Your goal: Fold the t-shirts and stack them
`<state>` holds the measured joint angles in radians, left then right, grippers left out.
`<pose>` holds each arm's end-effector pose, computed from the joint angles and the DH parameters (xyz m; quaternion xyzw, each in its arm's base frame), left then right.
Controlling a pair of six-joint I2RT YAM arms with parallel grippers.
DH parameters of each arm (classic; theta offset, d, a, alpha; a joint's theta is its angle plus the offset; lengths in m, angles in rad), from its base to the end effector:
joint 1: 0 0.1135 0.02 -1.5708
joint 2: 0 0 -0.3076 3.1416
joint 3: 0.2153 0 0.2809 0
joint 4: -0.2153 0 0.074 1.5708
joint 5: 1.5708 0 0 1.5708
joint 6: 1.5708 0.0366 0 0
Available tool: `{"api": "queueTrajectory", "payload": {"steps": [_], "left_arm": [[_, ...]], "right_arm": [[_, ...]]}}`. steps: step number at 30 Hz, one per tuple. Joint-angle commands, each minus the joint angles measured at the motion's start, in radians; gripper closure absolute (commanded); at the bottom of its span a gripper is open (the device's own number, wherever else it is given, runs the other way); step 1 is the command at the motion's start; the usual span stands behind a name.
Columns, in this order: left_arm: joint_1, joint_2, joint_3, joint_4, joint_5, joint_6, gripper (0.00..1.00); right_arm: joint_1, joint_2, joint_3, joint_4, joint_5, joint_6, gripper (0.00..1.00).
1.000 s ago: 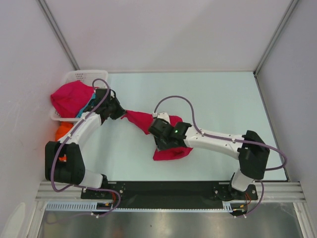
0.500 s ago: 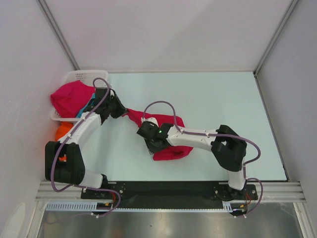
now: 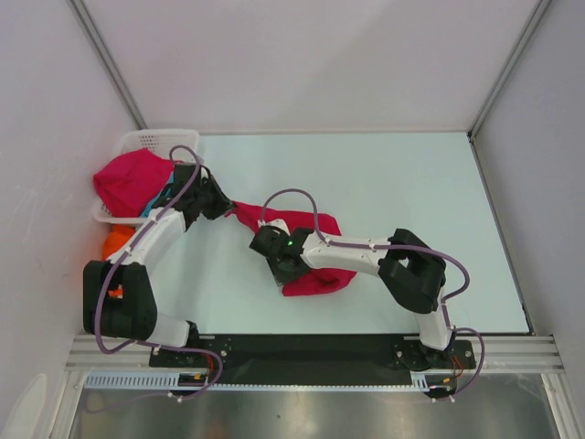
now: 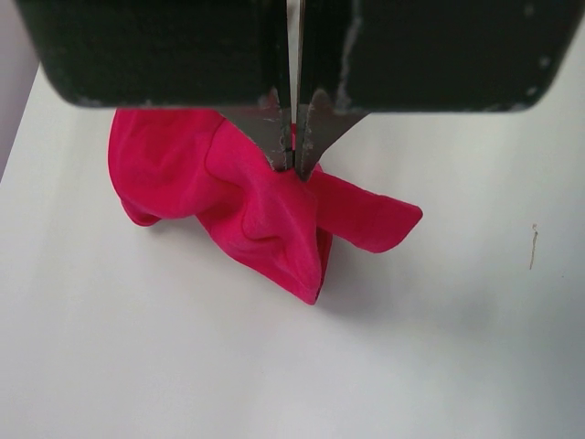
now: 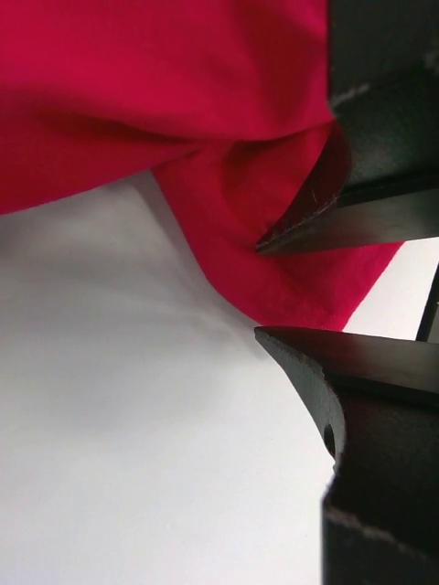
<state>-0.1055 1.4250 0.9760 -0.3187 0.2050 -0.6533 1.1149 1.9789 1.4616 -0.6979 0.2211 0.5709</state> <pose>0.3250 -0.0419 0.2765 -0.2092 0.8923 -0.2315 0.3263 0.2047 0.3991 0.2094 -0.2440 0.9475 0.0590 0.1980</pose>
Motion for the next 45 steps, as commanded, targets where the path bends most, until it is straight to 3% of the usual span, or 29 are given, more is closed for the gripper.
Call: {"api": "queueTrajectory", "payload": {"steps": [1, 15, 24, 28, 41, 45], "left_arm": [[0.015, -0.035, -0.016, 0.041, 0.027, 0.012, 1.00], [0.061, -0.070, -0.043, 0.049, 0.063, 0.014, 1.00], [0.084, -0.089, -0.054, 0.049, 0.091, 0.015, 1.00], [0.098, -0.107, -0.056, 0.044, 0.097, 0.017, 1.00], [0.170, -0.192, -0.028, -0.037, 0.116, 0.040, 1.00], [0.191, -0.224, -0.028, -0.045, 0.142, 0.044, 1.00]], "right_arm": [[-0.007, -0.031, -0.003, -0.011, 0.023, -0.003, 0.59], [-0.018, -0.026, -0.017, -0.041, 0.027, 0.014, 0.61], [-0.017, -0.057, -0.059, -0.028, 0.012, 0.040, 0.83], [-0.018, -0.132, -0.112, -0.017, 0.038, 0.060, 1.00], [-0.018, -0.481, -0.207, -0.175, 0.239, 0.112, 1.00], [-0.030, -0.538, -0.241, -0.186, 0.225, 0.116, 1.00]]}}
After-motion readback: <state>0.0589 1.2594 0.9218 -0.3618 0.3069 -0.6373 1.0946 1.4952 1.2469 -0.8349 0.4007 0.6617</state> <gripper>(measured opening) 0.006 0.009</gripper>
